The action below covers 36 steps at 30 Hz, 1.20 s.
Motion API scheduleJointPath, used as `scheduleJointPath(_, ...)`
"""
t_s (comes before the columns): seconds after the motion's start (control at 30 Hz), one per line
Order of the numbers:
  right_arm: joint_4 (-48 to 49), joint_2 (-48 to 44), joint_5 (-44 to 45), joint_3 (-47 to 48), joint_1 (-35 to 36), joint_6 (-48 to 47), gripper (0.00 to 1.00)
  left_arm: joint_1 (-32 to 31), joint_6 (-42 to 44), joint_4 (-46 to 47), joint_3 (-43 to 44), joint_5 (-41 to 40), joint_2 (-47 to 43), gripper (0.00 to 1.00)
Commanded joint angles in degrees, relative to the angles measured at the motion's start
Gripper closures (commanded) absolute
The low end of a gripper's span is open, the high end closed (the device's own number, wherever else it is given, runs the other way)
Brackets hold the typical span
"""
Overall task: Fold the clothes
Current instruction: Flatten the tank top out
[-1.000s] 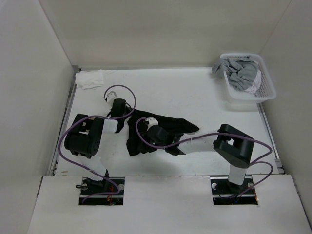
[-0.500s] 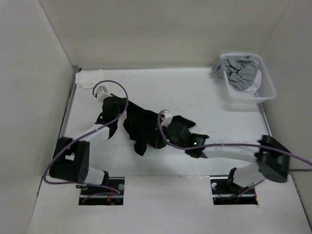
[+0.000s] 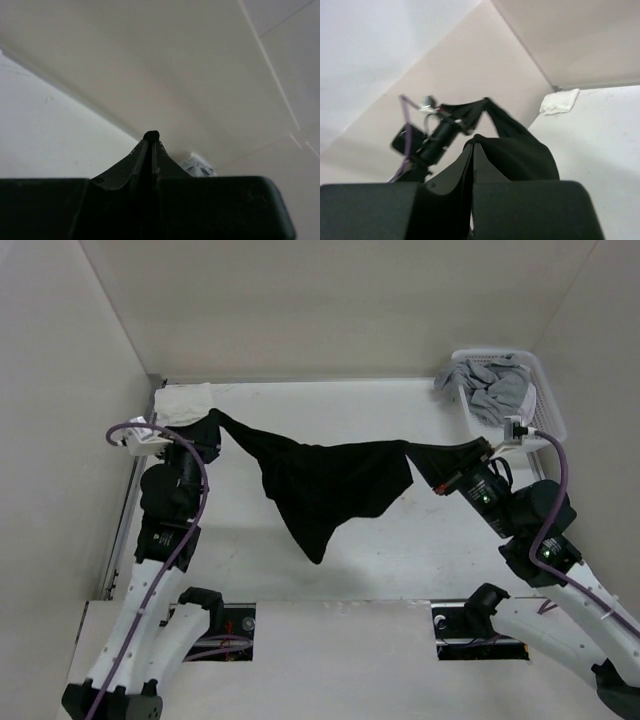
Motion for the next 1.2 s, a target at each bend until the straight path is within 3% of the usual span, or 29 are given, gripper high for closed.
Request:
scheduleJointPath(0.0, -4.5, 0.1, -1.5, 2.8, -2.6, 1.1, 0.97, -0.2, 1.7, -6.3, 5.3, -0.5, -5.4, 1.0)
scheduleJointPath(0.1, -3.7, -1.8, -2.0, 4.3, -2.7, 2.0, 0.98, -0.7, 1.7, -8.7, 7.5, -0.7, -9.3, 1.0)
scheduleJointPath(0.23, -3.5, -5.2, -1.5, 5.7, 4.3, 0.6, 0.97, -1.7, 3.1, -11.5, 10.0, -1.0, -14.9, 1.0)
scheduleJointPath(0.37, -3.6, -6.4, 3.0, 2.8, 12.4, -1.0, 0.96, -1.6, 4.9, -13.2, 7.2, -2.3, -15.5, 0.99)
scheduleJointPath(0.43, -4.9, -3.3, 5.4, 1.2, 12.7, -0.5, 0.96, -2.4, 4.1, -13.9, 4.7, -2.0, -14.2, 0.99)
scheduleJointPath(0.53, -4.6, 5.2, 4.1, -0.1, 8.0, 1.3, 0.96, -5.1, 2.5, -13.9, -0.7, -2.1, -13.2, 0.99)
scheduleJointPath(0.63, -2.1, 18.5, -3.2, 3.8, -3.2, 2.9, 0.97, -5.2, 1.7, -14.0, -5.8, -3.0, -10.8, 0.99)
scheduleJointPath(0.77, 4.0, 44.1, -8.6, 18.5, -18.7, 12.5, 0.95, -4.6, -2.3, -11.1, -12.9, -1.8, -5.5, 0.99)
scheduleJointPath(0.87, 5.4, 53.4, -8.3, 23.8, -24.0, 18.3, 0.77, -4.2, -4.1, -8.7, -16.0, 0.7, -1.0, 0.99)
scheduleJointPath(0.9, 5.6, 54.2, -7.4, 23.4, -24.7, 17.7, 0.65, -3.9, -4.3, -8.3, -16.9, 1.7, 0.1, 0.99)
scheduleJointPath(0.97, 5.8, 54.1, -5.4, 20.0, -23.0, 13.0, 0.46, -2.6, -5.0, -7.0, -19.4, 3.1, 1.5, 0.99)
scheduleJointPath(1.03, 4.1, 52.8, -4.3, 14.7, -19.6, 6.2, 0.39, -1.0, -5.9, -4.5, -21.2, 4.9, 3.0, 0.99)
scheduleJointPath(1.07, 3.4, 51.9, -3.5, 11.2, -17.7, 3.6, 0.43, -0.2, -6.1, -3.4, -21.5, 6.3, 4.2, 0.99)
scheduleJointPath(1.17, 2.3, 49.2, -1.3, 0.3, -11.6, -0.4, 0.74, 2.6, -6.1, -0.9, -21.3, 10.0, 6.9, 0.99)
